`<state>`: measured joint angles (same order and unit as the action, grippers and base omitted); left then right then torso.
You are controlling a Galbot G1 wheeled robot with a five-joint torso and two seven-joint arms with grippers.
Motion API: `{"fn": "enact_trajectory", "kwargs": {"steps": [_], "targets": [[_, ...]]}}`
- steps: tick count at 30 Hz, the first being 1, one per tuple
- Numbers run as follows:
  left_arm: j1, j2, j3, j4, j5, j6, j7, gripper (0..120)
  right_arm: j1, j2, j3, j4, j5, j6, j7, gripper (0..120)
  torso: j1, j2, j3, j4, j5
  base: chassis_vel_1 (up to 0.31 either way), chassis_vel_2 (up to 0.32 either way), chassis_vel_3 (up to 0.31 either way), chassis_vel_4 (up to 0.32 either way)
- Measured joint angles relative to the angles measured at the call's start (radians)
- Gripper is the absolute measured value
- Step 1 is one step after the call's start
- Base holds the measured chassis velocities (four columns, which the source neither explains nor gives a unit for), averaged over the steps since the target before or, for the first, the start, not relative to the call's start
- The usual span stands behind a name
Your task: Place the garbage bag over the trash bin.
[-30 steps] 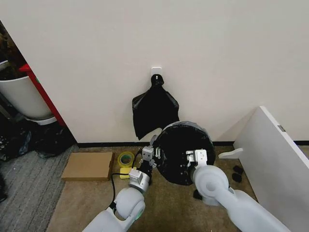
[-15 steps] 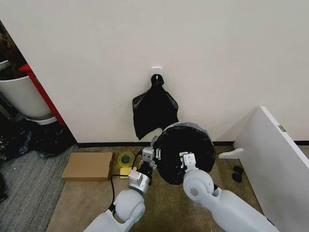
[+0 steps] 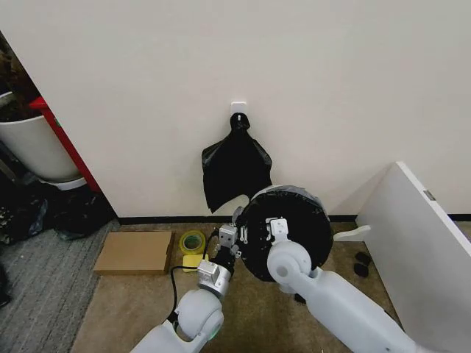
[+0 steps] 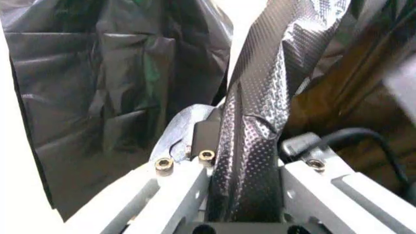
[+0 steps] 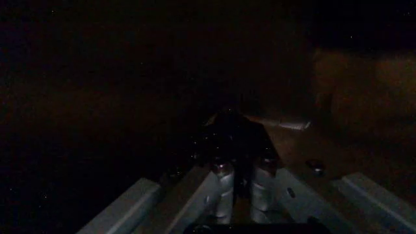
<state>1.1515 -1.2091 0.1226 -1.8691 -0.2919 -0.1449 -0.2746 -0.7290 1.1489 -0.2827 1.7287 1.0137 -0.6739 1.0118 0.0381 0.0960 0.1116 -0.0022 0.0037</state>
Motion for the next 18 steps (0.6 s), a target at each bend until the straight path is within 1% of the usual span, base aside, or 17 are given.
{"fn": "enact_trajectory", "kwargs": {"steps": [4,9,13,16,18], "targets": [[0.002,0.0,-0.001,0.002,0.003,0.0,0.0,1,0.015,0.007,-0.002,-0.026,-0.024,0.018,-0.008,0,0.0,0.0,0.0,0.0,0.0,0.0,0.0,0.0,0.0],[0.005,0.0,-0.004,0.003,0.004,-0.002,0.0,1,0.033,0.018,-0.002,-0.051,-0.029,0.078,-0.029,0,0.0,0.0,0.0,0.0,-0.0001,0.0,0.0,0.0,0.0],[0.006,0.0,-0.003,0.001,0.004,-0.002,0.0,1,0.038,0.028,0.002,-0.07,-0.032,0.106,-0.036,0,0.0,0.0,0.0,0.0,0.0,0.0,0.0,0.0,0.0],[0.006,0.0,-0.004,-0.003,0.003,-0.003,0.001,1,0.046,0.045,0.023,-0.088,0.015,0.112,-0.024,0,0.0,0.0,0.0,0.0001,0.0,0.0,0.0,0.0,0.0],[0.006,0.0,-0.005,-0.003,0.003,-0.003,0.001,1,0.046,0.045,0.025,-0.088,0.022,0.112,-0.021,0,0.0,0.0,0.0,0.0001,0.0,0.0,0.0,0.0,0.0]]}}
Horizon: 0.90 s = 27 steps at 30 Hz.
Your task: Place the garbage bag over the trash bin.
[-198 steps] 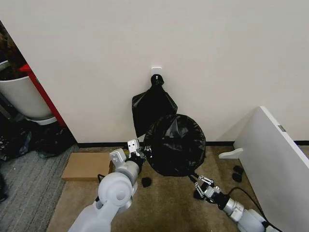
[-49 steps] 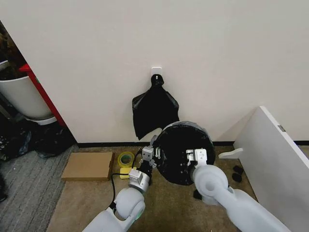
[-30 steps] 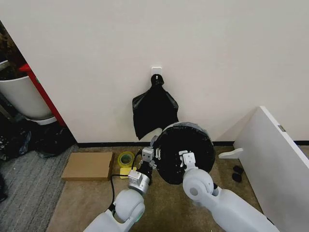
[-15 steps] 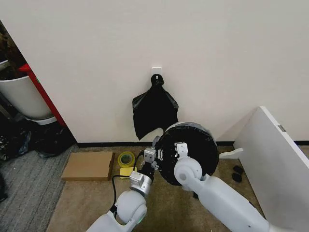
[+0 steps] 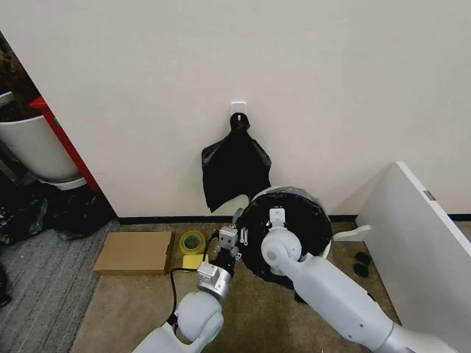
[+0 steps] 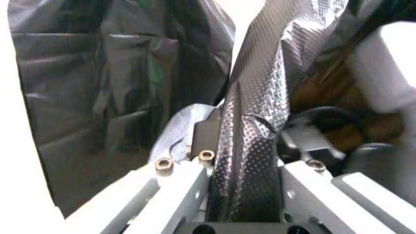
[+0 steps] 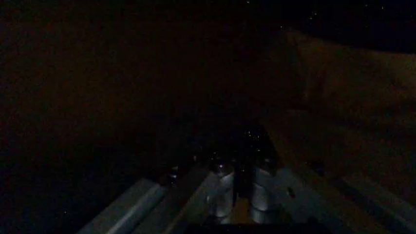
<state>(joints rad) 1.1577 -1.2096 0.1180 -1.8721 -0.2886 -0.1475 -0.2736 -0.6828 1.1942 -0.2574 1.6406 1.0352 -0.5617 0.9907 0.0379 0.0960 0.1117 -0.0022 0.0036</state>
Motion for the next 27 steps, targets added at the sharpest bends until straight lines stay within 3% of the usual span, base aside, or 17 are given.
{"fn": "enact_trajectory", "kwargs": {"steps": [2,5,7,8,10,14,15,16,19,22,27], "targets": [[-0.004,-0.002,-0.008,0.005,-0.003,-0.001,0.0,1,-0.007,-0.012,0.002,0.029,0.014,0.0,0.006,0,0.0,0.0,0.0,0.0001,0.0,0.0,0.0,0.0,0.0],[-0.023,-0.012,-0.028,0.033,-0.037,0.0,-0.001,1,-0.073,-0.075,-0.028,0.209,-0.01,0.024,-0.006,0,0.0,0.0,0.0,-0.0001,0.0001,0.0,0.0,0.0,0.0],[-0.025,-0.012,-0.03,0.035,-0.042,0.002,-0.001,1,-0.08,-0.081,-0.033,0.226,-0.017,0.028,-0.011,0,0.0,0.0,0.0,-0.0001,0.0,0.0,0.0,0.0,0.0],[-0.041,-0.018,-0.041,0.05,-0.079,0.016,-0.005,1,-0.138,-0.127,-0.054,0.332,-0.083,0.055,-0.048,8,0.0,0.0,0.0,0.0,0.0001,0.0,0.0,0.0,0.0],[-0.055,-0.021,-0.052,0.062,-0.106,0.033,-0.012,1,-0.194,-0.168,-0.062,0.4,-0.161,0.089,-0.094,16,0.0,0.0,0.0,-0.0004,0.0001,0.0,0.0,0.0,0.0],[-0.088,-0.033,-0.082,0.081,-0.198,0.099,-0.033,1,-0.352,-0.278,-0.036,0.479,-0.452,0.328,-0.316,31,0.0,0.0,0.0,-0.0003,0.0001,0.0,0.0,0.0,0.0],[-0.094,-0.036,-0.092,0.083,-0.226,0.12,-0.038,1,-0.39,-0.303,-0.017,0.472,-0.555,0.441,-0.394,36,0.0,0.0,0.0,-0.0004,0.0001,0.0,0.0,0.0,0.0],[-0.094,-0.036,-0.092,0.083,-0.226,0.12,-0.038,1,-0.39,-0.303,-0.017,0.472,-0.555,0.441,-0.394,36,0.0,0.0,0.0,-0.0004,0.0001,0.0,0.0,0.0,0.0],[-0.076,-0.039,-0.141,0.077,-0.27,0.151,-0.051,1,-0.433,-0.329,0.021,0.431,-0.752,0.633,-0.504,50,0.0,0.0,0.0,-0.0004,0.0001,0.0,0.0,0.0,0.0],[-0.05,-0.039,-0.177,0.06,-0.283,0.159,-0.058,1,-0.448,-0.317,0.037,0.432,-0.791,0.647,-0.493,61,0.0,0.0,0.0,0.0006,0.0,0.0,0.0,0.0,0.0],[-0.033,-0.041,-0.191,0.038,-0.284,0.16,-0.062,1,-0.469,-0.293,0.042,0.455,-0.798,0.609,-0.436,78,0.0,0.0,0.0,-0.0001,0.0,0.0,0.0,0.0,0.0]]}}
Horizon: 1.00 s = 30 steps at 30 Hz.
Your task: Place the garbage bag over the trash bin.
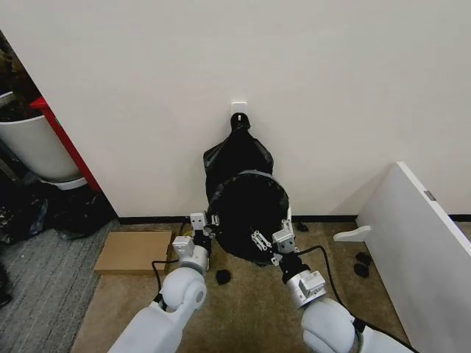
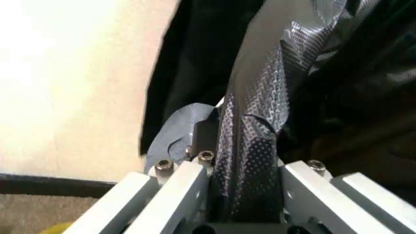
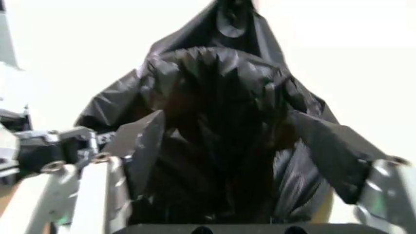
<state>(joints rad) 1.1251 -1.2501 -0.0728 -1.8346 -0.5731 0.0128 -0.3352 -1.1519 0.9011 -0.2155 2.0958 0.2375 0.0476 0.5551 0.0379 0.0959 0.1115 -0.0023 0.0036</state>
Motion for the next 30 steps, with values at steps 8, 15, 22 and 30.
{"fn": "enact_trajectory", "kwargs": {"steps": [8,15,22,30], "targets": [[0.026,0.004,-0.004,-0.052,0.003,0.0,-0.004,1,-0.034,0.058,-0.007,-0.041,-0.15,-0.114,0.117,71,0.0,0.0,0.0,0.0,0.0,0.0,0.0,0.0,0.0],[0.033,0.009,-0.006,-0.075,0.001,-0.001,-0.005,1,-0.066,0.08,0.002,-0.08,-0.31,-0.129,0.157,52,0.0,0.0,0.0,0.0,0.0,0.0,0.0,0.0,0.0],[0.035,0.012,-0.006,-0.088,-0.002,-0.002,-0.006,1,-0.099,0.083,0.005,-0.093,-0.392,-0.184,0.21,52,0.0,0.0,0.0,0.0,0.0,0.0,0.0,0.0,0.0],[0.036,0.013,-0.006,-0.095,-0.003,-0.003,-0.006,1,-0.105,0.095,0.001,-0.109,-0.414,-0.218,0.239,43,0.0,0.0,0.0,0.0,0.0,0.0,0.0,0.0,0.0]]}}
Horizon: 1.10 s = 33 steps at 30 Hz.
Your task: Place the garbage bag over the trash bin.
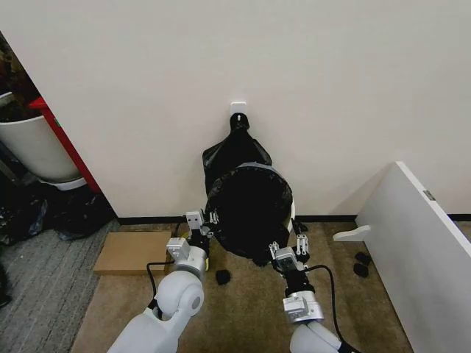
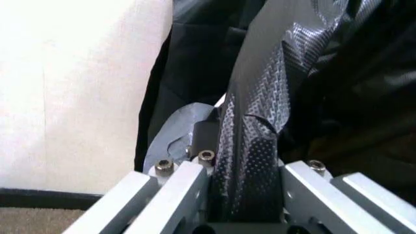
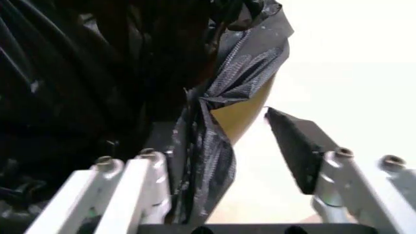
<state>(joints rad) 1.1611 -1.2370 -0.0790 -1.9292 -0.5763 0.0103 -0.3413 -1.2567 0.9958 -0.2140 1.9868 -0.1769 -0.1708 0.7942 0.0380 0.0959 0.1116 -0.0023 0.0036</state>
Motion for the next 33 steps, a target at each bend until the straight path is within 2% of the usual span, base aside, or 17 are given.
{"fn": "enact_trajectory", "kwargs": {"steps": [6,8,11,17,19,22,23,27,31,33], "targets": [[0.001,-0.001,0.001,-0.003,0.0,0.0,0.0,1,0.002,0.002,-0.001,-0.011,-0.027,0.007,0.0,17,0.0,0.0,0.0,0.0,0.0,0.0,0.0,0.0,0.0],[0.0,-0.001,0.001,-0.003,0.0,0.0,0.0,1,0.002,0.002,0.0,-0.012,-0.033,0.009,0.0,15,0.0,0.0,0.0,0.0,0.0,0.0,0.0,0.0,0.0],[0.001,-0.001,0.001,-0.005,0.0,-0.001,0.0,1,0.003,0.001,0.0,-0.016,-0.045,0.011,0.0,2,0.0,0.0,0.0,0.0,0.0,0.0,0.0,0.0,0.0],[0.005,-0.002,0.001,-0.007,0.0,-0.001,0.0,1,0.002,0.01,0.002,-0.021,-0.044,0.047,0.013,0,0.0,0.0,0.0,0.0,-0.0001,0.0,0.0,0.0,0.0],[0.006,-0.002,0.0,-0.006,0.0,-0.001,0.0,1,0.004,0.021,0.003,-0.032,-0.025,0.11,0.024,0,0.0,0.0,0.0,0.0,-0.0001,0.0,0.0,0.0,0.0],[0.007,-0.003,-0.003,-0.005,0.001,-0.001,0.0,1,0.01,0.057,0.012,-0.067,0.049,0.269,0.046,0,0.0,0.0,0.0,0.0,0.0,0.0,0.0,0.0,0.0],[0.007,-0.003,-0.003,-0.005,0.001,-0.001,0.0,1,0.01,0.057,0.012,-0.067,0.049,0.269,0.046,0,0.0,0.0,0.0,0.0,0.0,0.0,0.0,0.0,0.0],[0.013,0.001,-0.006,-0.01,0.001,-0.001,-0.001,1,0.008,0.093,0.03,-0.094,0.215,0.47,0.043,0,0.0,0.0,0.0,0.0,0.0001,0.0,0.0,0.0,0.0],[0.017,0.003,-0.006,-0.015,0.001,-0.001,-0.001,1,0.0,0.099,0.041,-0.094,0.288,0.556,0.02,0,0.0,0.0,0.0,0.0,0.0,0.0,0.0,0.0,0.0],[0.019,0.007,-0.007,-0.019,0.001,0.0,-0.002,1,-0.009,0.1,0.055,-0.094,0.358,0.624,-0.035,0,0.0,0.0,0.0,0.0,0.0,0.0,0.0,0.0,0.0]]}}
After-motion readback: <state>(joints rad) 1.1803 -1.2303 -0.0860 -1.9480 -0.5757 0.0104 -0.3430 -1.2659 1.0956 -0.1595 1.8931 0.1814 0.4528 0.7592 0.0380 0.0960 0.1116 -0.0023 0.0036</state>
